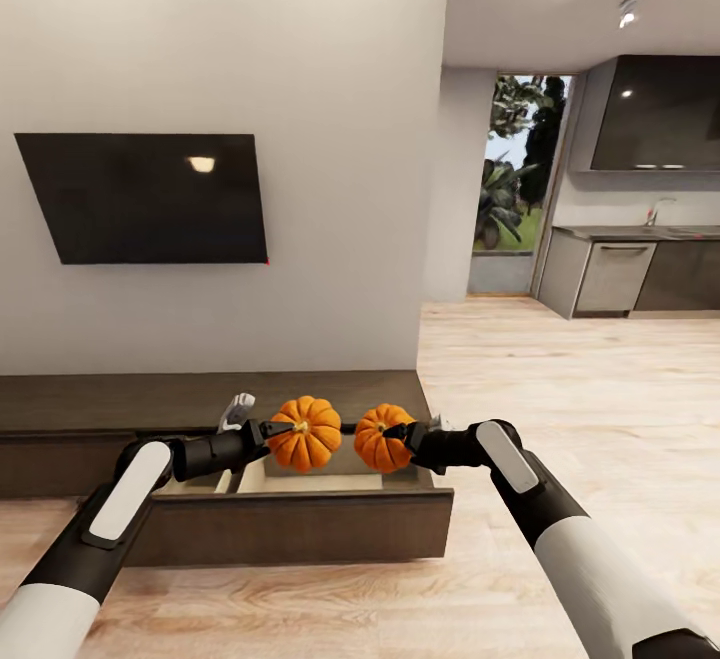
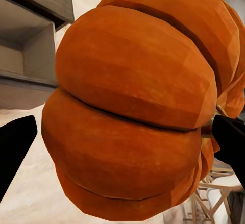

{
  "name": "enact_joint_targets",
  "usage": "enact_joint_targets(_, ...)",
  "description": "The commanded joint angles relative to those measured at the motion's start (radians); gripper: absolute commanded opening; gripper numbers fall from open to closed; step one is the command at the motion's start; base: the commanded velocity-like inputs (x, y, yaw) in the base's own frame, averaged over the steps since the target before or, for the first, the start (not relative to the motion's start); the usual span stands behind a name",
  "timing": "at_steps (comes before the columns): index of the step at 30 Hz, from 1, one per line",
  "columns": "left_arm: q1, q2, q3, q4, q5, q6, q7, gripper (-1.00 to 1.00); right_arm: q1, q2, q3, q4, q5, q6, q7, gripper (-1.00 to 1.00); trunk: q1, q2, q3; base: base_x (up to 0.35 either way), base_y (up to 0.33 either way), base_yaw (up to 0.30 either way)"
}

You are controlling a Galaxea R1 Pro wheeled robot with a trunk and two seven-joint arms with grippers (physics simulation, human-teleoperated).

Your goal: Place each of the two pumpkins and all three candles from the living room inside a cabinet in the living room (use any cabinet), then make sure every cabinet is closed, and position the cauldron so it is next to a table in the living room.

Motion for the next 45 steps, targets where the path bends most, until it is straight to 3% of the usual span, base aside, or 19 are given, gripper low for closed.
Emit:
enact_joint_targets(1, -0.001, 0.000, -0.001, 0.000, -0.007, 0.001, -0.007, -1.00, -0.001, -0.001, 0.003, -0.001, -0.012, -0.001, -0.010, -1.00, 0.000, -0.001, -0.001, 0.201, 0.000, 0.000)
enact_joint_targets(22, -0.001, -0.005, 0.001, 0.010, -0.009, 0.001, -0.001, -1.00, -0.001, 0.000, 0.002, 0.000, -0.010, -0.003, -0.009, -1.00, 0.000, -0.001, -0.001, 0.113, 0.000, 0.000)
enact_joint_targets(37, -0.001, 0.002, 0.005, 0.117, -0.013, -0.004, 0.011, -1.00, -0.001, 0.000, 0.002, 0.000, -0.010, -0.008, -0.009, -1.00, 0.000, -0.001, -0.001, 0.129, 0.000, 0.000)
enact_joint_targets(45, -0.001, 0.002, 0.005, 0.131, -0.015, -0.006, 0.011, -1.00, -0.001, 0.000, 0.003, 0.000, -0.010, -0.010, -0.008, -1.00, 0.000, -0.001, -0.001, 0.076, 0.000, 0.000)
